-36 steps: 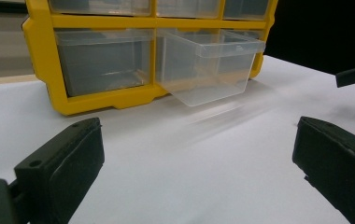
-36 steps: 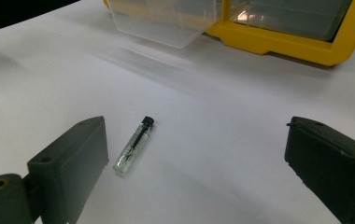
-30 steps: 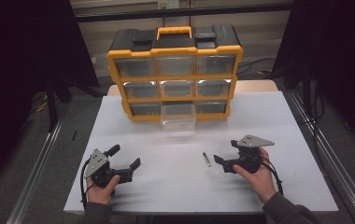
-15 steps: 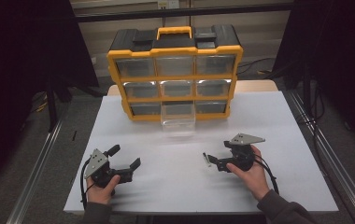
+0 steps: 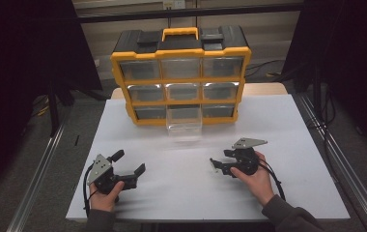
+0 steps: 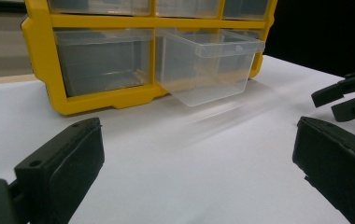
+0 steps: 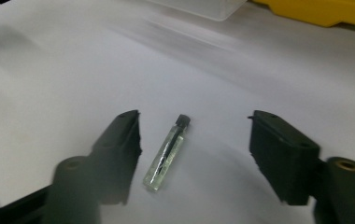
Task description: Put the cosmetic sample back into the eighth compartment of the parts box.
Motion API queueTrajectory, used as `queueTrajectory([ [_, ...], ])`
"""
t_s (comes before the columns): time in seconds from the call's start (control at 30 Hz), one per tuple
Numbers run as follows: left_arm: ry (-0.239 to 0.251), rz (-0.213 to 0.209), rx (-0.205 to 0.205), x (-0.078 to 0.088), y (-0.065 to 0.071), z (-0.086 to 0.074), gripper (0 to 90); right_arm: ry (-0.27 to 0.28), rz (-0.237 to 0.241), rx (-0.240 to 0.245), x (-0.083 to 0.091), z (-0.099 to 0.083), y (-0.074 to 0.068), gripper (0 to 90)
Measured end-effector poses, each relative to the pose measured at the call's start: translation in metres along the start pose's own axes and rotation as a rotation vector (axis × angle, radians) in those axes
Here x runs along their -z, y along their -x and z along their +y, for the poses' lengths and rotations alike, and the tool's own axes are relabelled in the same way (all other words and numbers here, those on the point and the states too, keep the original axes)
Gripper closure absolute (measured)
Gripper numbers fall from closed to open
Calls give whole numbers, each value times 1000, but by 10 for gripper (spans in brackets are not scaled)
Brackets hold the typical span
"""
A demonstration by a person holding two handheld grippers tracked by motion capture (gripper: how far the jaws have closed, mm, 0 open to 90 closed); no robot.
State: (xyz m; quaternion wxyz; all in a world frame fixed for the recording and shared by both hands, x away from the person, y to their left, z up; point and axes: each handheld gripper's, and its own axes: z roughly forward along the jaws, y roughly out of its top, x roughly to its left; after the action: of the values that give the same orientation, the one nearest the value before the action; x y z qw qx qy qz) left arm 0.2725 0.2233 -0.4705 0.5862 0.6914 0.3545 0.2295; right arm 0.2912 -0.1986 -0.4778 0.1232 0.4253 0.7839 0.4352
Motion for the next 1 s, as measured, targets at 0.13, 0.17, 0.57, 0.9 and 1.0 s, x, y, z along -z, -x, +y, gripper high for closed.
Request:
queueTrajectory([
  [0.13,-1,-2,-12,0,-1,0,21,-29,23,4,-3,3,-4,537],
  [0.17,-1,-2,-12,0,-1,0,21,-29,23,4,-3,3,-4,537],
  [0.57,-2,-2,-3,0,0,0,20,-123,36,27,-11,4,-12,801],
  [0.9,-2,-2,-15,0,-1,0,20,-163,49,9,-14,3,-10,815],
  [1.0,0,0,-1,0,0,0,20,-163,56,3,-14,3,-9,815],
])
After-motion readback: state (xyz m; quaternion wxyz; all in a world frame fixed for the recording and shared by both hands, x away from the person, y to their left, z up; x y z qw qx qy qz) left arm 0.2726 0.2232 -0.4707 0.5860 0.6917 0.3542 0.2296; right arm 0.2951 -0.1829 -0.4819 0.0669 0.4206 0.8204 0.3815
